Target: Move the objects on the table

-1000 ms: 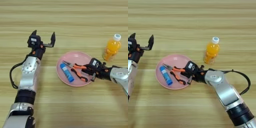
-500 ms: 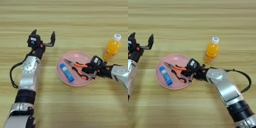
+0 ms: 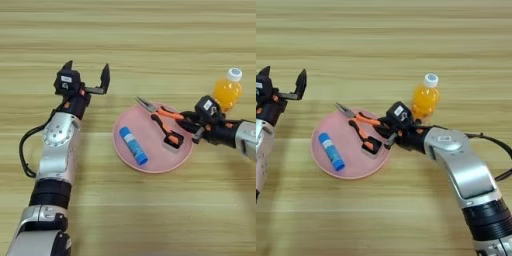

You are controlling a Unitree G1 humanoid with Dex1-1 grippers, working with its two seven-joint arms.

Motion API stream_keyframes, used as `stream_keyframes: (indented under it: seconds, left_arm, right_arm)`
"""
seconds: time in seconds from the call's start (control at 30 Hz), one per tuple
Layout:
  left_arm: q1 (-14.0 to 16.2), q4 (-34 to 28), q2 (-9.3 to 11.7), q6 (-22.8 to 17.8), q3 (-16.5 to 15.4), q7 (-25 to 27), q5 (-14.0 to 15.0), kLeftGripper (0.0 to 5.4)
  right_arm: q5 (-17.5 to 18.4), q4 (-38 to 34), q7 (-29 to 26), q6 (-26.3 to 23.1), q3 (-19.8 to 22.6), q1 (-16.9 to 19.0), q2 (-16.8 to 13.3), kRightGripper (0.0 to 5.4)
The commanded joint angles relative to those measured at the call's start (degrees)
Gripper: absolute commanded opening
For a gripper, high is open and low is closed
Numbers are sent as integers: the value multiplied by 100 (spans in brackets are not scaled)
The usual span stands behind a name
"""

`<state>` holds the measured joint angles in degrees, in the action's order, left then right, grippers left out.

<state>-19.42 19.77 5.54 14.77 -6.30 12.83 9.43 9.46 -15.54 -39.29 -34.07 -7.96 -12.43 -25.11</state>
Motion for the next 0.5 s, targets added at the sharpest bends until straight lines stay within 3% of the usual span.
stream_keyframes:
  seconds: [0.03, 0.23, 0.33, 0.5]
  left_arm:
    - [-92, 54, 22, 24, -1, 27, -5, 540]
    - [-114, 88, 29, 42, -6, 17, -16, 540]
    - [-138, 144, 35, 68, -14, 7, -28, 540]
    - [-169, 200, 39, 90, -14, 8, -43, 540]
  right_arm:
    - [271, -239, -73, -112, 386, 172, -249, 85]
    - [439, -226, -129, -78, 873, 565, -645, 85]
    - [470, -170, -233, 41, 1124, 947, -872, 85]
    - [479, -73, -263, 150, 1321, 1387, -993, 85]
